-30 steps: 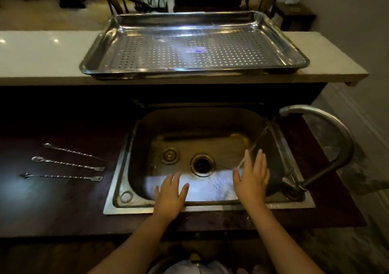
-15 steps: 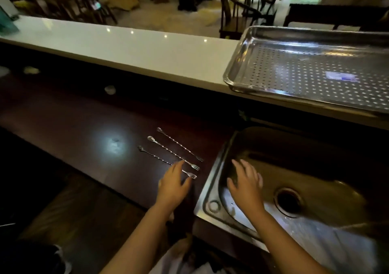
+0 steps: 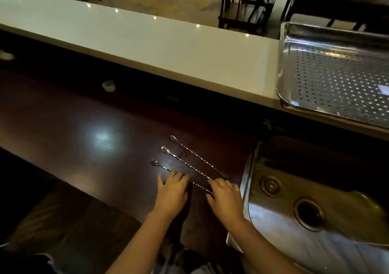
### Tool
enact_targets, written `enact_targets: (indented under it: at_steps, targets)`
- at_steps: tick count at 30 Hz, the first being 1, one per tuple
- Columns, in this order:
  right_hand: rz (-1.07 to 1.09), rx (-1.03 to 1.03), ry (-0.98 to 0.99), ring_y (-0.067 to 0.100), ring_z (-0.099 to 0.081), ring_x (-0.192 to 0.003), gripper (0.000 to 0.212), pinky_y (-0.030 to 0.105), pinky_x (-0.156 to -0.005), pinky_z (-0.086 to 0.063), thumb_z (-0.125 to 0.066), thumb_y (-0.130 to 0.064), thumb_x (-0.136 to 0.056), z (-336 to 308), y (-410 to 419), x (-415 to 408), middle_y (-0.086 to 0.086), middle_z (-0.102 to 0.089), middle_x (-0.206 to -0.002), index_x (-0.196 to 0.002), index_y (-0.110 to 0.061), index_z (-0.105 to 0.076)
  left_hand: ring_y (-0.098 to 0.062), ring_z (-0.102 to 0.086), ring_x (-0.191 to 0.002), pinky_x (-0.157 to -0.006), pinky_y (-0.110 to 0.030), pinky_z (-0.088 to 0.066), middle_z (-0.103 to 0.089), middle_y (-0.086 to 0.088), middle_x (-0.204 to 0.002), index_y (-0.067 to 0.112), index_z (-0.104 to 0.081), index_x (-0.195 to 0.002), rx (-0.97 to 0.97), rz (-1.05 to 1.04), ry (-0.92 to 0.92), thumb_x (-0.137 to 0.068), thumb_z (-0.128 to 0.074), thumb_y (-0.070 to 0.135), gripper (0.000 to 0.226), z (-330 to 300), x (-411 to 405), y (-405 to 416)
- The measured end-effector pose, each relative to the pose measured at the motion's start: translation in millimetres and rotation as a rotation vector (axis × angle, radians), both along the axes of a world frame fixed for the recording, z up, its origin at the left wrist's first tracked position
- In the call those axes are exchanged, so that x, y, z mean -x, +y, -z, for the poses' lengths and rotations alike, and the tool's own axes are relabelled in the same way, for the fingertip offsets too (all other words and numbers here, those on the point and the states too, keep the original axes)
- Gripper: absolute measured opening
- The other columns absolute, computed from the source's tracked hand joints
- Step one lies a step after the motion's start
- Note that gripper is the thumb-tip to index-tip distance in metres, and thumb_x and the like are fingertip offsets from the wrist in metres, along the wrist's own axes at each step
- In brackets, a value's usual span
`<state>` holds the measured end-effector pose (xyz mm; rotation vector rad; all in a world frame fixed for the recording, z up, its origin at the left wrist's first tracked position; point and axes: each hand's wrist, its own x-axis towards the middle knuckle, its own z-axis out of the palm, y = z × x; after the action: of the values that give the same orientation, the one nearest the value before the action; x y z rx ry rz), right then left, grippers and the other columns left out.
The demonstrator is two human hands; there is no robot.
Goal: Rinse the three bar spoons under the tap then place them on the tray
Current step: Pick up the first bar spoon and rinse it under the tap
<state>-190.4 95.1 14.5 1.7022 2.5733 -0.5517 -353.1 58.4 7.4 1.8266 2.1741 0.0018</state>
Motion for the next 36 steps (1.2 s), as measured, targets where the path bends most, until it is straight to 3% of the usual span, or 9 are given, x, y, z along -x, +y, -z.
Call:
enact_targets:
  at_steps: [4, 8, 15, 19, 23, 28, 30, 33, 36]
  targets:
    - [-0.052, -0.032, -0.131, 0.026, -0.051, -0.112, 0.027, 0.038, -0.094, -0.032, -0.047, -0.028, -0.089, 7.0, 2.7, 14.0, 0.004, -0.06, -0.118, -0.112, -0.02, -0.056, -0.014, -0.039, -0.13, -0.114, -0.05, -0.007, -0.048, 0.006, -0.133, 0.028, -0.047, -0.132, -0.03, 0.045, -0.009, -0.089, -0.044, 0.022, 0.043, 8.4, 2.6, 3.8]
    - [0.001, -0.032, -0.107, 0.026, -0.053, -0.109, 0.023, 0.038, -0.092, -0.032, -0.047, -0.021, -0.089, 13.2, 4.0, 18.7, 0.004, -0.061, -0.114, -0.109, -0.019, -0.057, -0.017, -0.048, -0.122, -0.113, -0.045, -0.012, -0.057, 0.005, -0.121, 0.025, -0.058, -0.123, -0.092, 0.073, -0.028, -0.09, -0.045, 0.024, 0.035, 11.6, 9.4, 7.7]
    - [0.05, 0.012, -0.061, 0.021, -0.052, -0.104, 0.019, 0.035, -0.089, -0.028, -0.042, -0.021, -0.09, 18.4, 7.6, 20.2, 0.0, -0.063, -0.105, -0.096, -0.02, -0.06, -0.01, -0.049, -0.116, -0.113, -0.035, -0.011, -0.059, 0.01, -0.113, 0.029, -0.061, -0.117, -0.122, 0.08, -0.119, -0.087, -0.052, 0.033, 0.032, 12.2, 23.1, 12.9]
    - [0.045, 0.125, -0.007, 0.019, -0.052, -0.105, 0.016, 0.035, -0.091, -0.027, -0.047, -0.023, -0.089, 15.0, 11.9, 18.8, -0.002, -0.064, -0.104, -0.094, -0.021, -0.062, -0.012, -0.05, -0.115, -0.115, -0.04, -0.007, -0.06, 0.007, -0.111, 0.026, -0.065, -0.11, -0.114, 0.096, -0.149, -0.084, -0.057, 0.03, 0.027, 13.3, 26.0, 13.3]
    - [0.115, 0.244, 0.156, 0.017, -0.059, -0.095, 0.012, 0.03, -0.091, -0.031, -0.051, -0.021, -0.087, 10.6, 7.9, 14.3, -0.004, -0.069, -0.093, -0.084, -0.026, -0.062, -0.021, -0.05, -0.117, -0.11, -0.038, -0.023, -0.059, -0.001, -0.116, 0.018, -0.069, -0.107, -0.246, -0.008, -0.278, -0.075, -0.071, 0.021, 0.032, 12.9, 28.1, 12.8]
    - [0.277, 0.278, 0.313, 0.013, -0.061, -0.073, 0.011, 0.028, -0.084, -0.039, -0.057, -0.022, -0.085, 11.1, -1.2, 12.5, -0.008, -0.067, -0.074, -0.082, -0.019, -0.067, -0.021, -0.051, -0.107, -0.091, -0.022, -0.04, -0.055, -0.012, -0.12, 0.007, -0.063, -0.115, -0.402, -0.565, -0.694, -0.075, -0.071, 0.004, 0.041, 6.0, 24.0, 9.1]
    - [0.291, 0.287, 0.36, 0.004, -0.053, -0.061, 0.009, 0.023, -0.073, -0.038, -0.059, -0.019, -0.084, 10.9, -3.2, 12.0, -0.015, -0.056, -0.063, -0.079, -0.019, -0.067, -0.019, -0.058, -0.094, -0.076, -0.02, -0.046, -0.062, -0.019, -0.114, -0.002, -0.06, -0.116, -0.298, -0.737, -0.927, -0.081, -0.064, -0.001, 0.035, 6.0, 20.9, 12.1]
    - [0.309, 0.297, 0.4, -0.006, -0.045, -0.054, 0.01, 0.008, -0.054, -0.034, -0.059, -0.015, -0.083, 9.1, -5.1, 11.3, -0.017, -0.052, -0.062, -0.077, -0.018, -0.067, -0.02, -0.061, -0.081, -0.07, -0.021, -0.05, -0.065, -0.023, -0.1, -0.013, -0.055, -0.117, -0.164, -0.998, -1.26, -0.088, -0.054, -0.003, 0.031, 4.9, 18.1, 19.6]
    - [0.321, 0.296, 0.416, -0.006, -0.043, -0.05, 0.028, 0.004, -0.05, -0.036, -0.059, -0.014, -0.083, 5.6, -7.5, 11.1, -0.018, -0.048, -0.056, -0.063, -0.032, -0.054, -0.018, -0.066, -0.07, -0.057, -0.019, -0.056, -0.065, -0.018, -0.087, -0.014, -0.054, -0.115, -0.085, -1.149, -1.49, -0.091, -0.051, -0.001, 0.028, -0.4, 17.4, 26.2]
